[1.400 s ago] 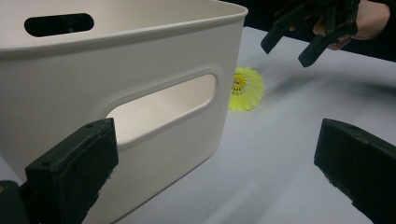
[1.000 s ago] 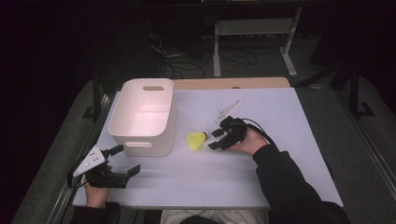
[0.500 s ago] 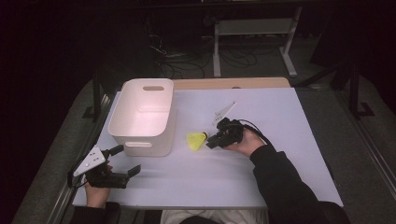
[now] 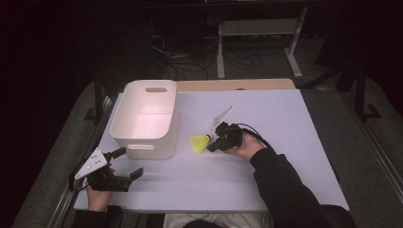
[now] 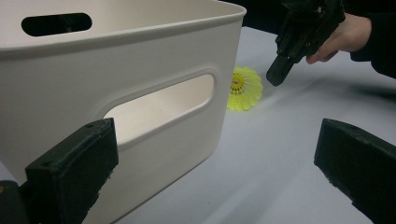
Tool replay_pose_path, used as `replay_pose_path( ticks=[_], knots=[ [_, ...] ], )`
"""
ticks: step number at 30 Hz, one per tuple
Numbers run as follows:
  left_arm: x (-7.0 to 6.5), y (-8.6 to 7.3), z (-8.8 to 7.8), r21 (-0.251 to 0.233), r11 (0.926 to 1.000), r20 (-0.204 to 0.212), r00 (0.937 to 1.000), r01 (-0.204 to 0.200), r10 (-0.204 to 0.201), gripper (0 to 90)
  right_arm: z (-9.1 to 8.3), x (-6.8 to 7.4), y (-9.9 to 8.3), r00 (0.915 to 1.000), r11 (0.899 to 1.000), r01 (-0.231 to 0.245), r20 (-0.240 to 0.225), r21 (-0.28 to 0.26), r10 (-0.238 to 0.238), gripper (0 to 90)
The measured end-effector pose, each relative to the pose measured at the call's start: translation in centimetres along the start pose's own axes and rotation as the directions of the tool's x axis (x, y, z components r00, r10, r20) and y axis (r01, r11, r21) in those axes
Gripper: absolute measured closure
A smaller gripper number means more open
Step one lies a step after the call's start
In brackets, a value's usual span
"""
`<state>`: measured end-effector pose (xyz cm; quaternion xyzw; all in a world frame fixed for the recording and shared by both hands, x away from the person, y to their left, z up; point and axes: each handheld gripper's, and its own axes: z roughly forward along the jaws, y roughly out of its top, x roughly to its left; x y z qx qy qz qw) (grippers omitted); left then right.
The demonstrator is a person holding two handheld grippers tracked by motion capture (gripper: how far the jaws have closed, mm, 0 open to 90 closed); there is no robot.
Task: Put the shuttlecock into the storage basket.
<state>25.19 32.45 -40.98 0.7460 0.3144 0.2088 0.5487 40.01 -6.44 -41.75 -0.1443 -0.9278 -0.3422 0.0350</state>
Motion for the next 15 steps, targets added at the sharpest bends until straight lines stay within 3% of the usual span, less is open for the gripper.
replay_pose_path(
  ticks=[15],
  knots=[
    [0.0, 0.0, 0.0, 0.001, 1.0000, 0.001, 1.0000, 0.000, 0.000, 0.0, 1.3, -0.1, 0.4, 0.9998, 1.000, 0.004, -0.021, 0.029, -0.003, 88.5]
  ],
)
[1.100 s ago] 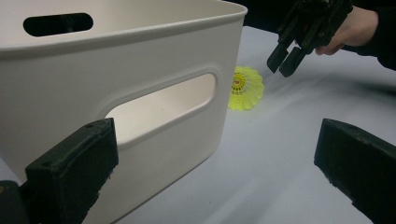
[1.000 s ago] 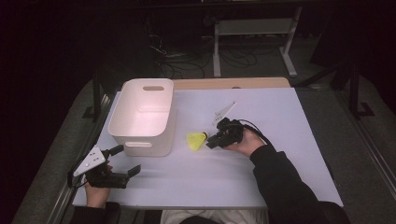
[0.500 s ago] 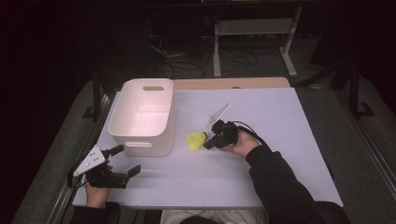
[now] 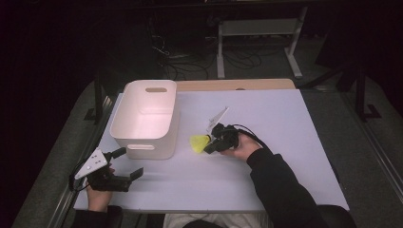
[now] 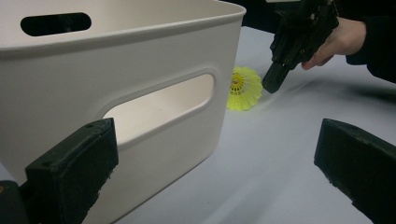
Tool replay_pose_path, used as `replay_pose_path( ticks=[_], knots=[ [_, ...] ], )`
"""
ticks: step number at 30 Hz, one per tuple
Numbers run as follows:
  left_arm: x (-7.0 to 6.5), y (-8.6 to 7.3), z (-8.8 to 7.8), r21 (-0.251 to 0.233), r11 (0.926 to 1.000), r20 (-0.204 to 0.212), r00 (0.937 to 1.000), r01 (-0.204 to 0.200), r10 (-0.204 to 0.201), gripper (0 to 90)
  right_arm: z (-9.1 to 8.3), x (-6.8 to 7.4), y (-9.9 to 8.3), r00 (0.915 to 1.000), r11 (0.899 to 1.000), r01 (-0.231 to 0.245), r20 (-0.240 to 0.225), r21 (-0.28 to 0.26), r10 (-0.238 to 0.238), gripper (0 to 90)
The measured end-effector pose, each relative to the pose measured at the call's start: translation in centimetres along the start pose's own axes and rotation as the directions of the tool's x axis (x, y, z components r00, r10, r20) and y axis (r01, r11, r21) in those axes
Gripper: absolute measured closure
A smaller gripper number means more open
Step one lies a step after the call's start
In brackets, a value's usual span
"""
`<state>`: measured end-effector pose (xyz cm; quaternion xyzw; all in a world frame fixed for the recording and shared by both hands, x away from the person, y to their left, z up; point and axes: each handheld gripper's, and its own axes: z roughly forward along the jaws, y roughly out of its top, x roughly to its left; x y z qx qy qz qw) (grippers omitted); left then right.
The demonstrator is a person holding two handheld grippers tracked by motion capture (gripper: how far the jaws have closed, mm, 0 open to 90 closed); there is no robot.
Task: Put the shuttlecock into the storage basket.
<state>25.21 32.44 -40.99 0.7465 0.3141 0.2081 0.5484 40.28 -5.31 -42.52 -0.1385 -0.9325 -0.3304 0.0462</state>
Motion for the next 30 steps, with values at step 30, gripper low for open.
replay_pose_path(
  ticks=[30],
  knots=[
    [0.0, 0.0, 0.0, -0.004, 1.0000, 0.005, 1.0000, -0.001, 0.001, 0.0, 1.9, -0.7, 1.4, 0.9993, 0.999, -0.011, 0.037, 0.044, 0.010, 88.6]
  ],
)
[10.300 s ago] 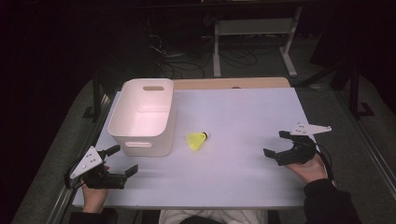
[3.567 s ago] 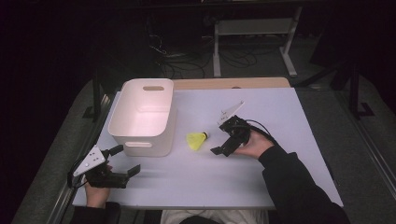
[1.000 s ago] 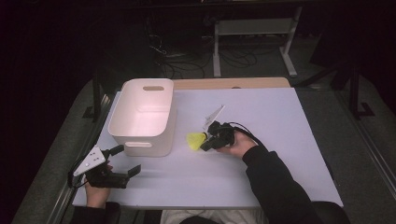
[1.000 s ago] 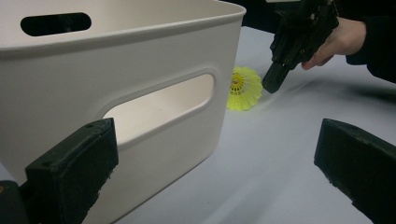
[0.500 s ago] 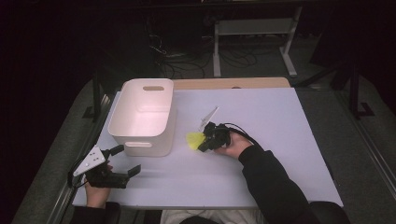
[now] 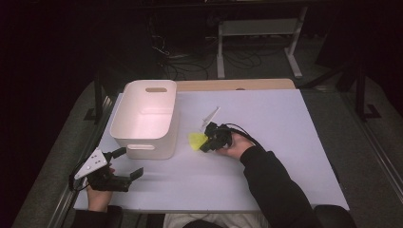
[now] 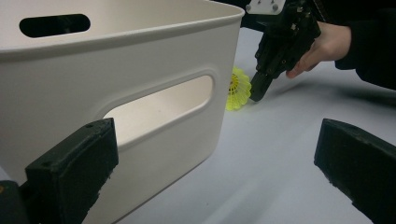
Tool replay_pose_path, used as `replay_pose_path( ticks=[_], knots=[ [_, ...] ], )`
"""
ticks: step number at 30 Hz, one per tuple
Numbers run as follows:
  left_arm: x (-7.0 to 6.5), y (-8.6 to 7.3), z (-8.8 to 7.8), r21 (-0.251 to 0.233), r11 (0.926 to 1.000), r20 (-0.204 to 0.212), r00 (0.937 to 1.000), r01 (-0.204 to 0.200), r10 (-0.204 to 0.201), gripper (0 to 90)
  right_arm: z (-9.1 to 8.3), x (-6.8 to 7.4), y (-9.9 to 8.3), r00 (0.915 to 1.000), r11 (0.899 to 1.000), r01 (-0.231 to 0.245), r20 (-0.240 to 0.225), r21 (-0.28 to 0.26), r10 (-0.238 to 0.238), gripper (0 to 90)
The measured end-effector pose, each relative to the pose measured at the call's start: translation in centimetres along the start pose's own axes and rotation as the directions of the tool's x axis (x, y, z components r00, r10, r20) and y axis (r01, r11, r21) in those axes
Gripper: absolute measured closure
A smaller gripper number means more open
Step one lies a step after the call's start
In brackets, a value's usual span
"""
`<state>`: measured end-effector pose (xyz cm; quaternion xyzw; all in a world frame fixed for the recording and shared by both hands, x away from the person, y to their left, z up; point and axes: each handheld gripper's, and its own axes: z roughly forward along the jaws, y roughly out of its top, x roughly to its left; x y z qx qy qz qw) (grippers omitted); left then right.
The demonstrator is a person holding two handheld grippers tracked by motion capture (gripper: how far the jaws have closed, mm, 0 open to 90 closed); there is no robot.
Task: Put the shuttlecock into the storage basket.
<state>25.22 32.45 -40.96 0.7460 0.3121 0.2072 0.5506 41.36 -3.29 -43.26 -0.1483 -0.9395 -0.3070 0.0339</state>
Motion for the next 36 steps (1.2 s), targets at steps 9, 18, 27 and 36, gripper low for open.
replay_pose_path(
  ticks=[9, 18, 27, 36],
  knots=[
    [0.0, 0.0, 0.0, -0.001, 1.0000, 0.001, 1.0000, 0.001, -0.001, 0.0, 0.2, -0.3, 0.8, 0.9998, 1.000, -0.003, 0.019, 0.018, 0.003, 88.6],
    [0.0, 0.0, 0.0, 0.000, 1.0000, 0.003, 1.0000, 0.001, -0.001, 0.0, 0.4, -1.1, 1.2, 0.9994, 1.000, -0.019, 0.030, 0.013, 0.018, 88.6],
    [0.0, 0.0, 0.0, 0.000, 1.0000, 0.003, 1.0000, 0.001, -0.001, 0.0, 0.6, -1.9, 1.4, 0.9982, 0.999, -0.038, 0.047, 0.014, 0.038, 88.6],
    [0.0, 0.0, 0.0, 0.000, 1.0000, 0.004, 1.0000, 0.001, -0.001, 0.0, 0.8, -2.8, 1.3, 0.9960, 0.998, -0.071, 0.055, -0.001, 0.070, 88.6]
  ],
)
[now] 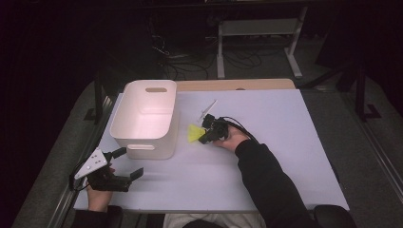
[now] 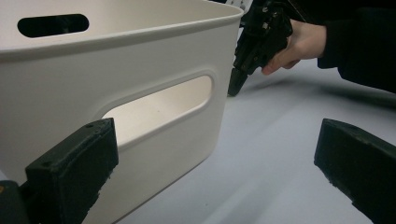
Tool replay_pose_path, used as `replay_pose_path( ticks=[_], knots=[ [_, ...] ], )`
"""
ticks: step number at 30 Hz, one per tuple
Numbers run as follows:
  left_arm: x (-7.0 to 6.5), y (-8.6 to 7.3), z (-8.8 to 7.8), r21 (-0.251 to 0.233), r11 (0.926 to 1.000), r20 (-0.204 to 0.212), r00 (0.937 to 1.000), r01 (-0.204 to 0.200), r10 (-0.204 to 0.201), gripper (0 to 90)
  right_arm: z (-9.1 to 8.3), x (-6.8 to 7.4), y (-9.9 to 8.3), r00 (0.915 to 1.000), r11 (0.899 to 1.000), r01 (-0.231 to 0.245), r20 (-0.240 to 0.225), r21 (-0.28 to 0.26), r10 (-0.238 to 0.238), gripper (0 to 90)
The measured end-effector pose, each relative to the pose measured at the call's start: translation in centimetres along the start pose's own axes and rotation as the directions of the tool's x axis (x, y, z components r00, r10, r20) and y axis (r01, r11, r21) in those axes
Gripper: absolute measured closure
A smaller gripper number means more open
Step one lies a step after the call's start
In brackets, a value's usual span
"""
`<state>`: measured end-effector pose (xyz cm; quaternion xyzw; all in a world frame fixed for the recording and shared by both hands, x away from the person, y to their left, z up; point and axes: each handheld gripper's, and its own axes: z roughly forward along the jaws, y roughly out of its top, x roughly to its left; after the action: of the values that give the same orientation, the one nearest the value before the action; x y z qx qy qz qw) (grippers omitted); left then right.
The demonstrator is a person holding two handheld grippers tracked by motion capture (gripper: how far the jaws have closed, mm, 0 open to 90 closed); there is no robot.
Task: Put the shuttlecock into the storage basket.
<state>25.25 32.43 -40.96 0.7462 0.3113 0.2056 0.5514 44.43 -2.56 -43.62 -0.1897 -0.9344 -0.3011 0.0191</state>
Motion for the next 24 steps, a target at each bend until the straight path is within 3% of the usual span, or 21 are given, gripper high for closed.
replay_pose_path(
  ticks=[10, 24],
  knots=[
    [0.0, 0.0, 0.0, 0.000, 1.0000, 0.001, 1.0000, 0.000, 0.000, 0.0, -0.1, -0.9, -0.2, 0.9993, 0.999, -0.038, 0.001, -0.038, 0.038, 88.6],
    [0.0, 0.0, 0.0, 0.000, 1.0000, 0.003, 1.0000, -0.001, 0.001, 0.0, -0.3, -1.7, 0.1, 0.9981, 0.995, -0.056, 0.020, -0.077, 0.057, 88.6]
  ],
)
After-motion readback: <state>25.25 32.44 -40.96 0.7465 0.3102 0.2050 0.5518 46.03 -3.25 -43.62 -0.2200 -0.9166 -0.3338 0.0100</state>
